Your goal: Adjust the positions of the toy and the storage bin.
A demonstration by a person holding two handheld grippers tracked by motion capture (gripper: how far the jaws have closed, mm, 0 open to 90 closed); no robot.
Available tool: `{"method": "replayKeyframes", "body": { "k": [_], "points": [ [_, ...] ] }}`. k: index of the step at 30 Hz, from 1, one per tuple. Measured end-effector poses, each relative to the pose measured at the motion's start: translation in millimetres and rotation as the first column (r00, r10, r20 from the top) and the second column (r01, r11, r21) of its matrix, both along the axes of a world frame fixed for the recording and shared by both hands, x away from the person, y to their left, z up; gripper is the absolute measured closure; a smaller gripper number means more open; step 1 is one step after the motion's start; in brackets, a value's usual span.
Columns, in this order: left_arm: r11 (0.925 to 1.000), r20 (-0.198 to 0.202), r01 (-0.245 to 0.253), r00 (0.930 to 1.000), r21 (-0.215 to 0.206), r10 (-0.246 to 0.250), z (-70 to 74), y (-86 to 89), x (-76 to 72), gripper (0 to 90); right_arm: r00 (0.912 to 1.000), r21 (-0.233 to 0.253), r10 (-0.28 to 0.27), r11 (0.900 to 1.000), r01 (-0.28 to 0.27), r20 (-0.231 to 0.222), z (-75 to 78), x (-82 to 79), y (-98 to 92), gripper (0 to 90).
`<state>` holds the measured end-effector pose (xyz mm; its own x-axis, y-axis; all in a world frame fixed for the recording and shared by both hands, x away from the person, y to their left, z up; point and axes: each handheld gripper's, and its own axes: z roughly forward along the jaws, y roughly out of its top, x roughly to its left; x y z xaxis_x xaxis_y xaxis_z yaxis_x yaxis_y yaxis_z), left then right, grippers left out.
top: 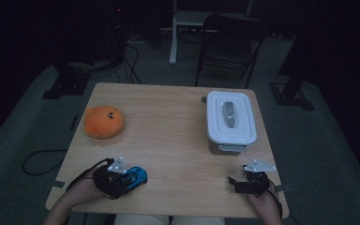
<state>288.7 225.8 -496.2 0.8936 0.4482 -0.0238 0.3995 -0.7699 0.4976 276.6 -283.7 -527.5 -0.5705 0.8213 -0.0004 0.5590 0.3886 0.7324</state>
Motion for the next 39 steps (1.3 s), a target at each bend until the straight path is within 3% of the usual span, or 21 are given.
{"method": "replayKeyframes", "body": {
  "k": [4,11,14,17,24,29,32,34,35,38,39],
  "points": [
    [0.9996,-0.025,-0.013,0.9996,-0.026,0.012,-3.2,1.7,2.0,25.9,1.0,0.0,0.0,1.0,0.0,0.0,0.0,0.0,0.0,16.6],
    [0.9997,-0.036,-0.02,0.9992,-0.012,0.02,-1.3,1.1,2.7,25.1,1.0,0.0,0.0,1.0,0.0,0.0,0.0,0.0,0.0,16.6],
    [0.999,-0.044,-0.028,0.9987,-0.034,0.026,3.0,2.5,2.3,25.1,1.0,0.0,0.0,1.0,0.0,0.0,0.0,0.0,0.0,16.6],
    [0.9992,-0.03,-0.035,0.999,-0.019,0.034,6.7,2.8,-0.5,25.0,1.0,0.0,0.0,1.0,0.0,0.0,0.0,-0.1,0.0,16.6],
    [0.9974,0.002,-0.049,0.9988,-0.054,0.049,21.7,10.1,-5.9,25.0,1.0,0.0,0.0,1.0,0.0,0.0,0.0,0.0,0.0,16.6],
    [0.9929,0.039,-0.095,0.9945,-0.072,0.098,31.8,21.9,-3.1,25.1,1.0,0.0,0.0,1.0,0.0,0.0,0.0,0.0,0.0,16.6],
    [0.9838,0.066,-0.16,0.9841,-0.081,0.165,34.9,32.3,1.5,25.1,1.0,0.0,0.0,1.0,0.0,0.0,0.0,0.0,0.0,16.6],
    [0.9725,0.103,-0.216,0.969,-0.086,0.225,35.8,40.5,5.2,25.0,1.0,0.001,0.0,1.0,0.0,0.0,0.0,0.0,0.0,16.6],
    [0.9666,0.102,-0.237,0.9638,-0.098,0.247,36.1,45.4,7.4,25.0,1.0,0.0,0.0,1.0,0.0,0.0,0.0,0.0,0.0,16.6],
    [0.9409,0.11,-0.308,0.9395,-0.14,0.324,35.9,60.8,13.8,25.0,1.0,0.0,0.0,1.0,0.0,0.0,0.0,0.0,0.0,16.6],
    [0.9282,0.117,-0.338,0.9267,-0.155,0.357,35.8,65.9,15.5,25.1,1.0,0.0,0.0,1.0,0.0,0.0,0.0,0.0,0.0,16.5]
  ]
}}
